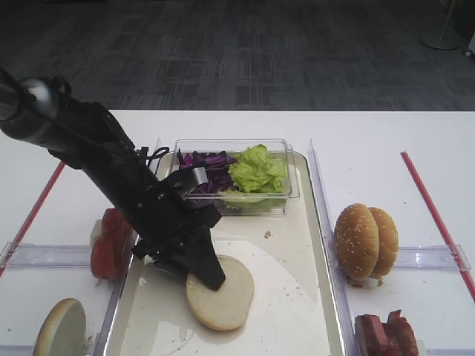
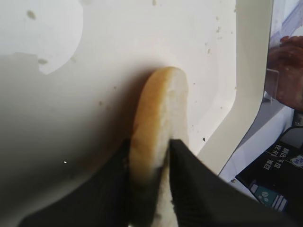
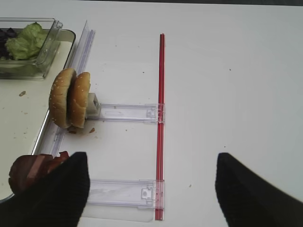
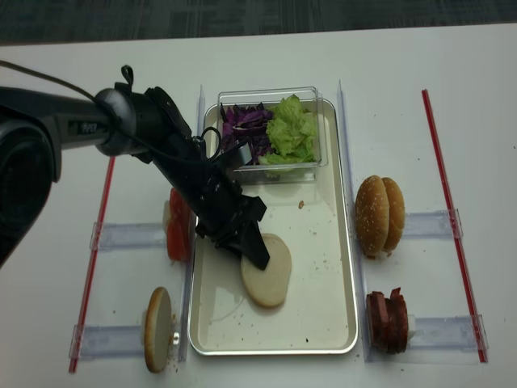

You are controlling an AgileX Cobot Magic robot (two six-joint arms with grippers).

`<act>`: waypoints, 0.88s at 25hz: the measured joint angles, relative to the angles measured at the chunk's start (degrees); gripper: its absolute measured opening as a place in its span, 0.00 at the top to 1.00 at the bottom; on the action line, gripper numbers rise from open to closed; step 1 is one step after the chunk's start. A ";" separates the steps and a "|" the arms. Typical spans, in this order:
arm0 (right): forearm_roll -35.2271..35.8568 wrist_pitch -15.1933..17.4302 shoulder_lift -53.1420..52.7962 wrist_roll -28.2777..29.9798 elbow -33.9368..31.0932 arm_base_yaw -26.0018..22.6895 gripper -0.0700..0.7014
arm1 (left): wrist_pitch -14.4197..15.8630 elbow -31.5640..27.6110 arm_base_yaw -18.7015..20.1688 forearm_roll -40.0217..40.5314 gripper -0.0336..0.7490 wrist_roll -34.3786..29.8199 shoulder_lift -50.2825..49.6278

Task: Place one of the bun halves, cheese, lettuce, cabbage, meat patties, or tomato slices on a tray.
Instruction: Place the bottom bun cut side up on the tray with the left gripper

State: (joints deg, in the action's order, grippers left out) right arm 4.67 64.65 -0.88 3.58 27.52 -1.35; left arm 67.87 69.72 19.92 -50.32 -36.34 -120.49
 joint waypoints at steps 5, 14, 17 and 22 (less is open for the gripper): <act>0.00 0.00 0.00 0.00 0.00 0.00 0.17 | 0.00 0.00 0.00 0.00 0.68 0.00 0.00; 0.00 0.00 0.00 0.10 0.00 0.00 0.17 | 0.00 0.00 0.00 0.08 0.58 0.00 0.00; 0.00 0.00 0.00 0.10 0.00 0.00 0.17 | 0.00 0.10 0.00 0.35 0.53 0.00 0.00; 0.00 0.00 0.00 0.10 0.00 0.00 0.17 | 0.00 3.13 0.00 3.97 0.51 2.35 0.11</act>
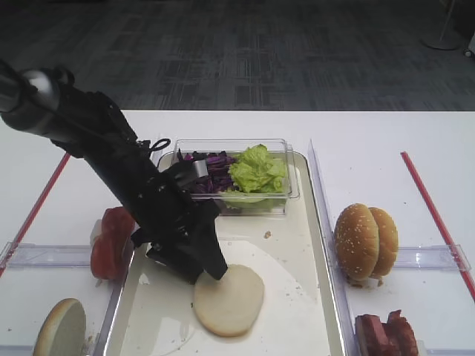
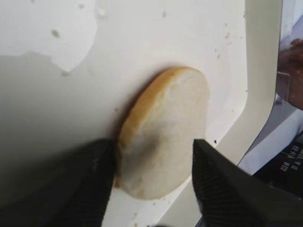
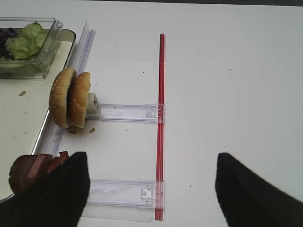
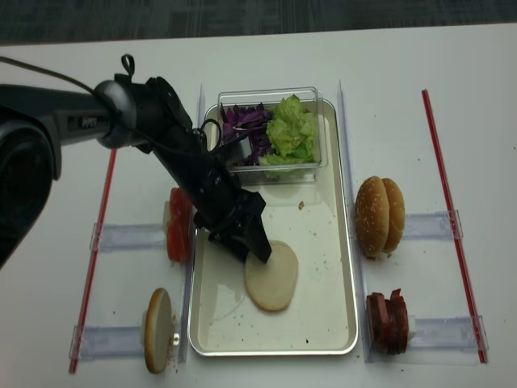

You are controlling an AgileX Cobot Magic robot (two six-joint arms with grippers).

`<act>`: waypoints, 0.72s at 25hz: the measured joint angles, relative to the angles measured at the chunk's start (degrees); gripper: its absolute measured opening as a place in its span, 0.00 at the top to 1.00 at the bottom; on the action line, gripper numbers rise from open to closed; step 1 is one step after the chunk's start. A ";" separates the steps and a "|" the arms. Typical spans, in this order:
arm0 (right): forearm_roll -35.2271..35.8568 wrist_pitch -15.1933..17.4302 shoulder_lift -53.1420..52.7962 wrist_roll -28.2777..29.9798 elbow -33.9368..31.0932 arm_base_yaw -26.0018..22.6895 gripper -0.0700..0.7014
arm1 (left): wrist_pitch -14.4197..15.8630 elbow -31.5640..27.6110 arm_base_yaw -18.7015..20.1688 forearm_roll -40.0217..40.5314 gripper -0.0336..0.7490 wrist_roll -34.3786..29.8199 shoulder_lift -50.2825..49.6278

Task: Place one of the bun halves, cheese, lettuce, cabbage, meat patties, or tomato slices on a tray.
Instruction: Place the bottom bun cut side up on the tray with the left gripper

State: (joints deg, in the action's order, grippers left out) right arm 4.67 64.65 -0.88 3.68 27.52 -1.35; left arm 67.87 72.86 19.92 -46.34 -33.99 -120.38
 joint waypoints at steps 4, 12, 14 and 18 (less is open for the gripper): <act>0.00 0.00 0.00 0.00 0.00 0.00 0.17 | -0.11 3.27 0.00 2.50 0.51 1.98 0.78; 0.00 0.00 0.00 0.10 0.00 0.00 0.17 | 0.00 9.00 0.00 10.35 0.51 8.52 1.23; 0.00 0.00 0.00 0.10 0.00 0.00 0.17 | 0.24 9.46 0.00 10.62 0.51 8.90 1.32; 0.00 0.00 0.00 0.10 0.00 0.00 0.17 | 0.30 9.46 0.00 11.10 0.51 9.89 1.32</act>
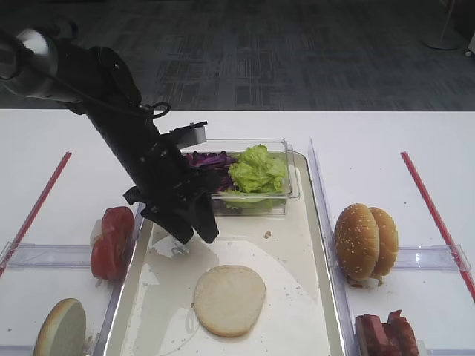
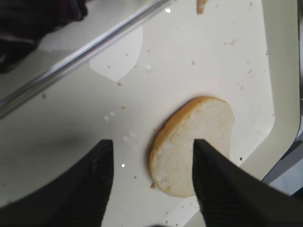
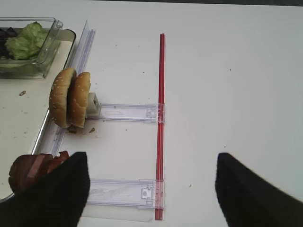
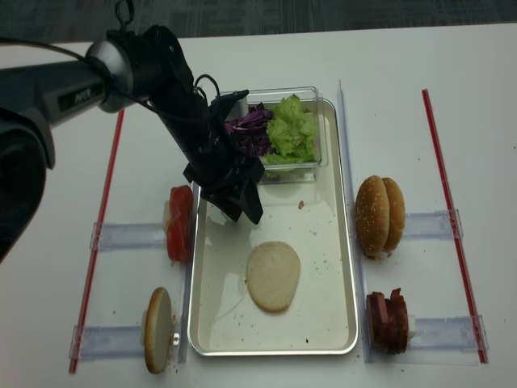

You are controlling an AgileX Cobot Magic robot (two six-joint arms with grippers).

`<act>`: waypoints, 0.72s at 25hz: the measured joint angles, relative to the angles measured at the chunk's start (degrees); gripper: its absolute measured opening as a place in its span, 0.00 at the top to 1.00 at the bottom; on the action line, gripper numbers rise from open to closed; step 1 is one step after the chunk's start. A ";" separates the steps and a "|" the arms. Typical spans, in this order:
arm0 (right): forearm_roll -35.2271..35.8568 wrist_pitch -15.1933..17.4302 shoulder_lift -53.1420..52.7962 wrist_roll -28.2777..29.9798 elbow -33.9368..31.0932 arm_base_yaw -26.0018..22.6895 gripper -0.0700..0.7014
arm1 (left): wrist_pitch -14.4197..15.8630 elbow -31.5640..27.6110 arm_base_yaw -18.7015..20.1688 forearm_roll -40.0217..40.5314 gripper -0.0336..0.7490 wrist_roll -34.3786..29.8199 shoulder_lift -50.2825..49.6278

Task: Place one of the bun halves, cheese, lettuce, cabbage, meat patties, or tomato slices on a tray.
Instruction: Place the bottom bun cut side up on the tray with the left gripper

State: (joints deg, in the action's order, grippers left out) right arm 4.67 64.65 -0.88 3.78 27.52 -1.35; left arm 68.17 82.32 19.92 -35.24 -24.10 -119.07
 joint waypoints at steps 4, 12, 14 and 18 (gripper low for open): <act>0.00 0.00 0.00 0.00 0.00 0.00 0.17 | 0.05 0.00 0.00 0.14 0.51 0.27 0.00; 0.00 0.00 0.00 0.00 0.00 0.00 0.17 | 0.05 0.00 0.00 0.64 0.51 3.64 0.00; 0.00 0.00 0.00 0.00 0.00 0.00 0.17 | 0.05 0.00 0.00 0.87 0.51 4.28 0.00; 0.00 0.00 0.00 0.00 0.00 0.00 0.17 | 0.14 0.76 0.00 1.67 0.49 4.97 0.00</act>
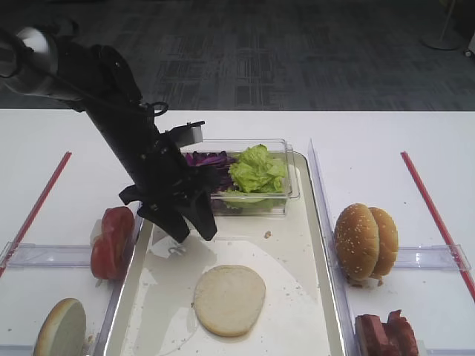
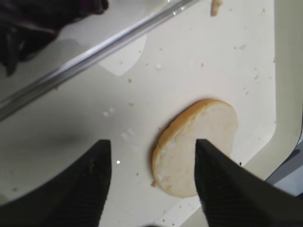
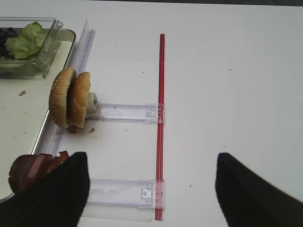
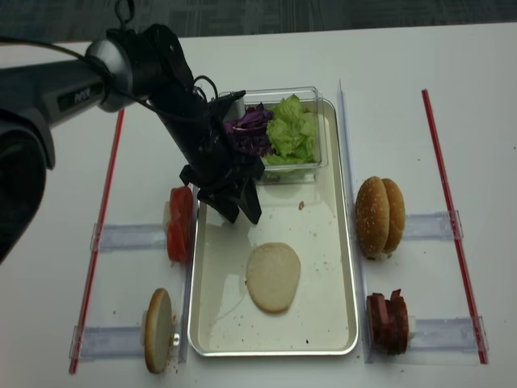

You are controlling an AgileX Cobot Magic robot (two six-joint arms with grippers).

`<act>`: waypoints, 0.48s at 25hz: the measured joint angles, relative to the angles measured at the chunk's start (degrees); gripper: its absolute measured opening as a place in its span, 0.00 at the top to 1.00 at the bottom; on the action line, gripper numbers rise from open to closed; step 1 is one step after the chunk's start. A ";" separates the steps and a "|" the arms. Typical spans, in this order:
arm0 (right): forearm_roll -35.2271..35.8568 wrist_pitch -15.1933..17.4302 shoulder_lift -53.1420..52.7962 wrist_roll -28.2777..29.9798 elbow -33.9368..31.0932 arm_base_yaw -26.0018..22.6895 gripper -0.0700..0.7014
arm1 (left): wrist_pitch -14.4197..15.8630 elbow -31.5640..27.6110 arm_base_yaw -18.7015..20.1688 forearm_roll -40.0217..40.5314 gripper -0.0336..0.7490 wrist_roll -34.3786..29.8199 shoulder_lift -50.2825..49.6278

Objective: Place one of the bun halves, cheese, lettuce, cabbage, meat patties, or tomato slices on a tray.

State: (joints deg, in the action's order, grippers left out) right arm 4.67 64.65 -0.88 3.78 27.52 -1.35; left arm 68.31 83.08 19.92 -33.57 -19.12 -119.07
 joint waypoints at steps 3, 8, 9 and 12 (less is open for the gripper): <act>0.00 0.00 0.00 0.00 0.00 0.00 0.17 | 0.00 1.55 0.00 1.42 0.49 1.32 0.43; 0.00 0.00 0.00 0.00 0.00 0.00 0.17 | 0.27 3.02 0.00 6.47 0.48 4.99 3.62; 0.00 0.00 0.00 0.00 0.00 0.00 0.17 | 0.41 3.13 0.00 8.19 0.47 6.17 4.35; 0.00 0.00 0.00 0.00 0.00 0.00 0.17 | 0.75 3.22 0.00 14.22 0.45 10.13 7.04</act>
State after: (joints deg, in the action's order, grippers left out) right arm 4.67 64.65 -0.88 3.78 27.52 -1.35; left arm 69.07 86.30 19.92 -19.35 -9.00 -112.03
